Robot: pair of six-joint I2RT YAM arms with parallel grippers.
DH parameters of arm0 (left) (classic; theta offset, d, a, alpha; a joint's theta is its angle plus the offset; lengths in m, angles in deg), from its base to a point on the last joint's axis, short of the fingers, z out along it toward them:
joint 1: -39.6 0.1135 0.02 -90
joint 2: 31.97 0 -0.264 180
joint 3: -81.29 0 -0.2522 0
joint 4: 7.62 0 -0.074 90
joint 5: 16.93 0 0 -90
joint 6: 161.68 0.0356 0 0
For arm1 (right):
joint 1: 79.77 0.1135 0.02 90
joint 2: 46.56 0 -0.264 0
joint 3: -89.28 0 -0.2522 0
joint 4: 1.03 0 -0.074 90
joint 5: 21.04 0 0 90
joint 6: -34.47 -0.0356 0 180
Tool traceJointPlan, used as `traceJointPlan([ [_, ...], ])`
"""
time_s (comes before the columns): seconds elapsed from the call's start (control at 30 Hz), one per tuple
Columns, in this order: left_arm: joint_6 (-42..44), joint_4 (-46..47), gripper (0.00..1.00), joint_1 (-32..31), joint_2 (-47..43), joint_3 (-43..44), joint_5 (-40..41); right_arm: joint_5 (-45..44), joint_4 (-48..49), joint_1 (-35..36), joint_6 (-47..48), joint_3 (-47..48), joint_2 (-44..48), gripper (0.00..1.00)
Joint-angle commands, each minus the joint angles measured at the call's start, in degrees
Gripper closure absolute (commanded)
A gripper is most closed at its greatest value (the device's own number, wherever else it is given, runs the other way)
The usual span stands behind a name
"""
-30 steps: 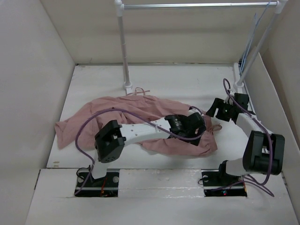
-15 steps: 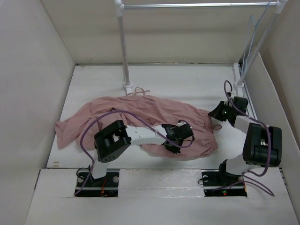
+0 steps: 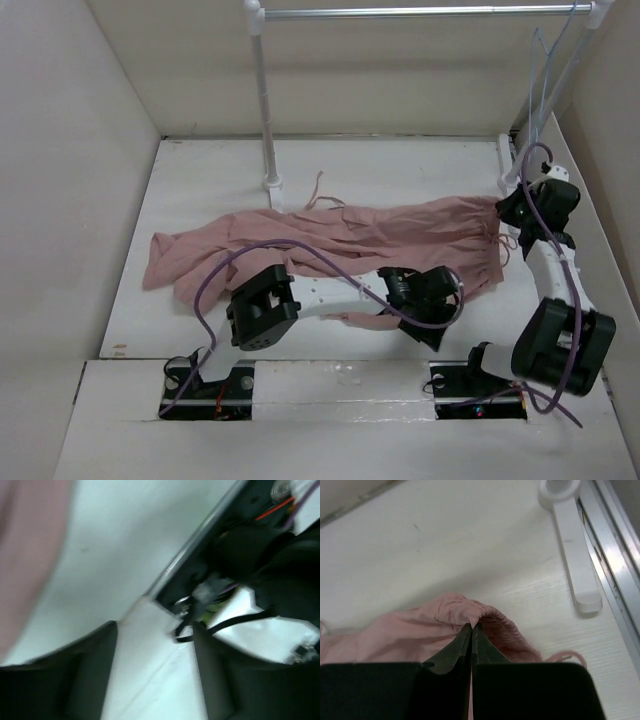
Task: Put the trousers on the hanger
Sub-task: Flatten out the trousers at the center of the board.
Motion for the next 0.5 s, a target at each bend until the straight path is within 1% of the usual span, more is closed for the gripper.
traceJointPlan([
  [0.0, 0.5, -0.7, 0.34, -1.0, 3.5, 4.7, -7.7, -3.5, 0.7, -0.5, 0.1, 1.3, -8.0, 0.96],
  [0.03, 0.2, -0.4, 0.26, -1.0, 3.4, 5.6, -8.1, -4.1, 0.8, -0.5, 0.1, 2.2, -8.8, 0.93],
  [0.07, -0.3, -0.2, 0.21, -1.0, 3.0, 5.8, -7.6, -4.3, 0.2, -0.5, 0.1, 2.6, -9.1, 0.80],
  [0.1, -0.5, 0.1, 0.15, -1.0, 1.4, 5.8, -5.6, -4.4, 0.0, -0.5, 0.2, 3.2, -9.3, 0.71],
  [0.13, -0.6, 0.0, 0.15, -1.0, -0.1, 5.2, -4.4, -4.4, -0.4, -0.5, 0.3, 3.5, -7.9, 0.58],
  [0.17, -0.7, -0.3, 0.15, -0.3, -1.8, 4.5, -2.9, -4.3, -1.2, -0.5, 0.3, 3.6, -6.8, 0.35],
  [0.2, -0.7, -0.9, 0.16, -0.3, -6.3, 3.6, 1.8, -4.1, -2.1, 0.2, 0.3, 3.7, -5.3, 0.27],
  [0.23, -0.9, -1.5, 0.17, 0.5, -9.2, 0.9, 5.4, -3.0, -3.2, 1.1, 0.6, 3.9, -1.9, 0.23],
  [0.27, -2.9, -3.1, 0.20, 1.9, -15.4, -2.9, 13.6, -1.9, -5.6, 3.1, 0.8, 3.4, 2.4, 0.22],
  [0.3, -4.7, -3.9, 0.21, 3.4, -18.7, -2.9, 18.6, -1.9, -6.7, 3.2, 0.8, 2.6, 2.4, 0.22],
  [0.33, -7.0, -4.7, 0.21, 5.5, -22.0, -8.1, 22.0, -0.7, -7.4, 6.3, 0.9, 1.3, 4.7, 0.25],
  [0.37, -9.4, -5.2, 0.22, 8.4, -25.7, -11.1, 24.3, -0.1, -8.4, 8.5, 1.0, -1.9, 9.4, 0.42],
  [0.4, -13.0, -4.6, 0.23, 16.1, -32.9, -14.4, 26.6, 0.5, -9.3, 10.8, 1.2, -3.6, 11.9, 0.53],
  [0.43, -14.0, -3.5, 0.23, 20.7, -36.6, -21.4, 26.9, 0.7, -10.6, 15.7, 1.5, -5.3, 14.0, 0.65],
  [0.47, -14.4, -1.9, 0.23, 26.1, -40.1, -24.5, 26.1, 0.9, -12.4, 18.1, 1.5, -7.1, 18.2, 0.93],
])
